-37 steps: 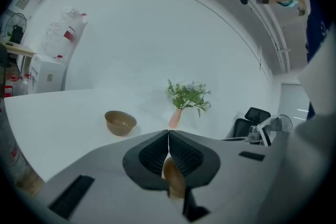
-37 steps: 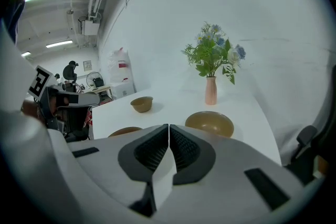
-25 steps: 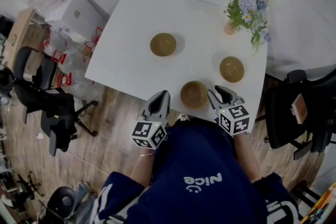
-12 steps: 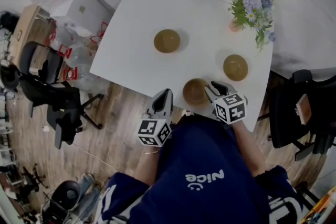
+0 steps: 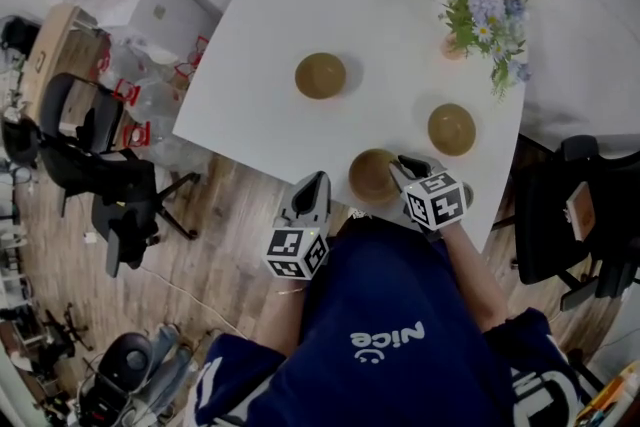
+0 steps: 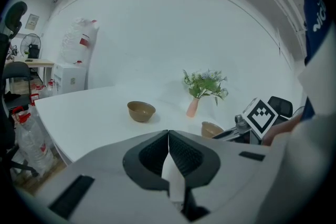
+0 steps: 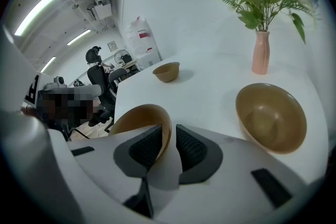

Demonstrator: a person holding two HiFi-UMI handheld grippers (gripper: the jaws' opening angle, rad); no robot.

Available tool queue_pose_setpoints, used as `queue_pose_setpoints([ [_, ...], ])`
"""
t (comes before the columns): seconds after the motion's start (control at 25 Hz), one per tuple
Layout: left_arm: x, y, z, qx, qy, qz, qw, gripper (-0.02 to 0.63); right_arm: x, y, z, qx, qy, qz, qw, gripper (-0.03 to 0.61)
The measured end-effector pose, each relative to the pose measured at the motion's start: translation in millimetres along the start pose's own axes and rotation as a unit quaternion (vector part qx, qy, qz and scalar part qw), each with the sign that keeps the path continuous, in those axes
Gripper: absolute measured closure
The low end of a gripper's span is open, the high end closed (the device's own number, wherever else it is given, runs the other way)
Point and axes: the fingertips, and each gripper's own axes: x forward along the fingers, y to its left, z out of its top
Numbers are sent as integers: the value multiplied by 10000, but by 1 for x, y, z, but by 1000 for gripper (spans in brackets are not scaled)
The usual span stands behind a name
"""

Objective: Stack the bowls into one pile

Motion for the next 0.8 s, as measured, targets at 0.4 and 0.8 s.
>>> queue_pose_setpoints([
  [0.4,-3,5,-11,48,118,180,9998,595,0,2,4,41,-33,-13,10000,538],
  [0.8,-2,-3,-12,206,97,82,9997,595,-18,11,22,-106,-444,10,9990,543],
])
